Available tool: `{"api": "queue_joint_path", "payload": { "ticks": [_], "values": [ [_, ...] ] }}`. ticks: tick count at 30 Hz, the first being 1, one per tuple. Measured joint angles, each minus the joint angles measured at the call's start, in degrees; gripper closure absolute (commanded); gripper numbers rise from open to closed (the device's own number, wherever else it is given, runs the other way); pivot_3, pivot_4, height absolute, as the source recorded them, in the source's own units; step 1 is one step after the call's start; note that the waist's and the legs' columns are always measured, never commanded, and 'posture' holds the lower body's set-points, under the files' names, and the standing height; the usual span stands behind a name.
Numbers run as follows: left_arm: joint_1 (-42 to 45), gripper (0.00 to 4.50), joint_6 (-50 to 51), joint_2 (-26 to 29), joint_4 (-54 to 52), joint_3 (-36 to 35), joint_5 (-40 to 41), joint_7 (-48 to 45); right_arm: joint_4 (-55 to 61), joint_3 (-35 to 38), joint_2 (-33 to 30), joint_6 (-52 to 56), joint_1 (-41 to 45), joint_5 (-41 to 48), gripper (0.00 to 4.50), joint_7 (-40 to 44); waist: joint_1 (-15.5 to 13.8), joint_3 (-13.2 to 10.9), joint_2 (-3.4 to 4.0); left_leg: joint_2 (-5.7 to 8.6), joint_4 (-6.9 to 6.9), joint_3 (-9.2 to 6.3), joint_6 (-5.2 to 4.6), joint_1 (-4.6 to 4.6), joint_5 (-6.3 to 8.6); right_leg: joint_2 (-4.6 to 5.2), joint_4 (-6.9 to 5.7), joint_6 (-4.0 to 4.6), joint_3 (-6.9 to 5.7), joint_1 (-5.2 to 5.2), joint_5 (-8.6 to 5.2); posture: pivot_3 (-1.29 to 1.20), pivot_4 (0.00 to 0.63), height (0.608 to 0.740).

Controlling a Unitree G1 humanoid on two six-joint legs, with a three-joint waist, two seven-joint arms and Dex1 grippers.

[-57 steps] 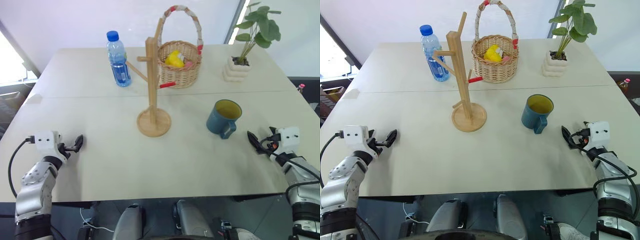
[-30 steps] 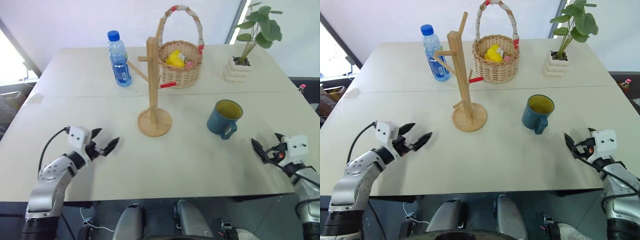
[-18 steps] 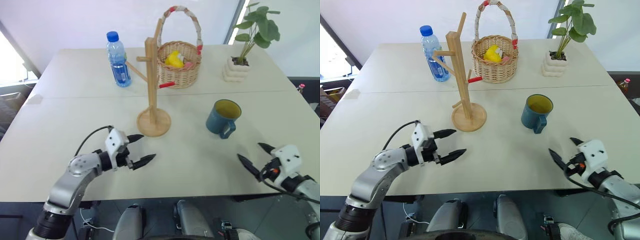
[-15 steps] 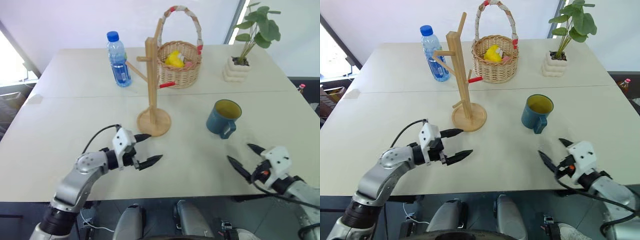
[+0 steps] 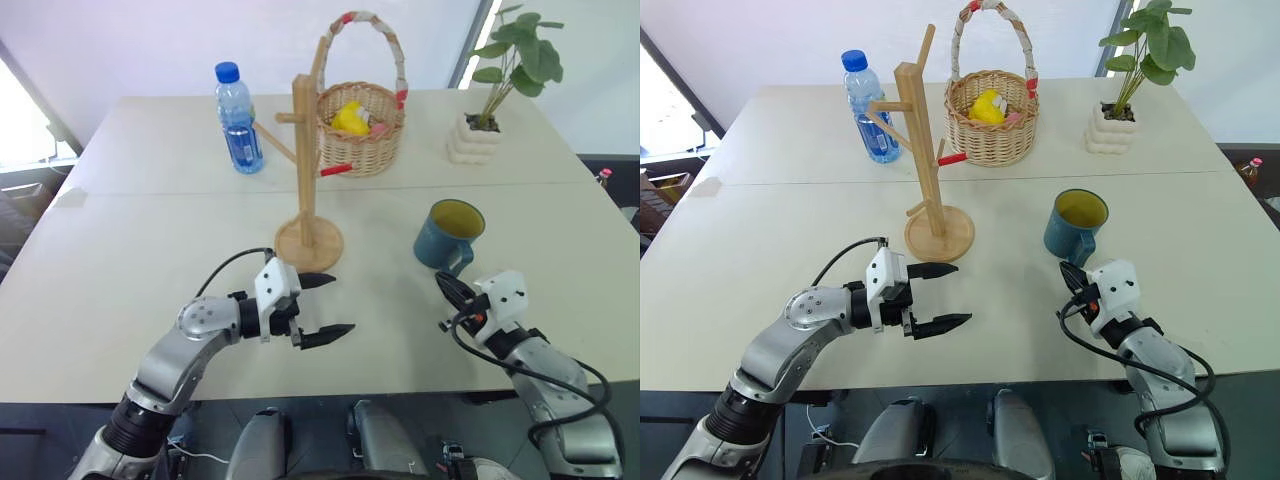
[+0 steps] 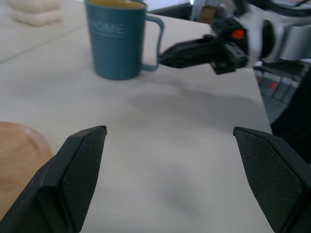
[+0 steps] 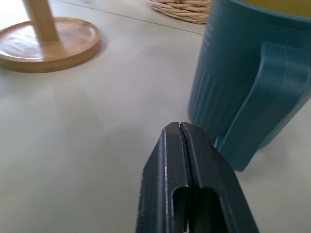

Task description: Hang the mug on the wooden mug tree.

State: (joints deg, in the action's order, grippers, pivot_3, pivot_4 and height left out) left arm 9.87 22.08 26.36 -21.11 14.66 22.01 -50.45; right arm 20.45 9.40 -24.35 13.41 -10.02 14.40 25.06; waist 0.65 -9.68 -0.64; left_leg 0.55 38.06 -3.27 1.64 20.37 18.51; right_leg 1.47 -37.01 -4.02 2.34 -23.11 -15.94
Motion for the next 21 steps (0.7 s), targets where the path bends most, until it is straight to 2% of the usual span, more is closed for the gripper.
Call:
{"api": "queue_joint_path", "payload": {
  "ticks": [7,20,21],
  "values": [
    [-0.05,0.00,0.04,-0.04,-0.02,0.03,-0.03,0.48,-5.20,1.14,1.22,-0.61,3.49,-1.91,4.48,-3.38,-0.02,0.00,0.00,0.01,0.00,0.00,0.00,0.00,0.00,0.00,-0.01,0.00,0.00,0.00,0.00,0.00,0.150,0.740],
    [-0.05,0.00,-0.02,-0.26,-0.01,0.03,-0.12,1.04,-10.46,7.99,0.50,-4.34,3.24,-2.33,4.48,-4.90,0.09,0.01,0.01,0.01,0.00,0.00,-0.01,-0.02,0.00,-0.01,-0.06,0.00,0.00,0.00,0.00,0.00,0.150,0.740],
    [-0.02,0.00,-0.02,-0.38,-0.01,0.05,-0.13,1.03,-10.24,8.00,0.21,-4.33,2.67,-2.28,4.24,-4.30,0.07,0.01,0.02,0.01,0.00,0.00,-0.01,-0.02,0.00,-0.01,-0.06,0.00,0.00,0.00,0.00,0.00,0.150,0.740]
  ]
}}
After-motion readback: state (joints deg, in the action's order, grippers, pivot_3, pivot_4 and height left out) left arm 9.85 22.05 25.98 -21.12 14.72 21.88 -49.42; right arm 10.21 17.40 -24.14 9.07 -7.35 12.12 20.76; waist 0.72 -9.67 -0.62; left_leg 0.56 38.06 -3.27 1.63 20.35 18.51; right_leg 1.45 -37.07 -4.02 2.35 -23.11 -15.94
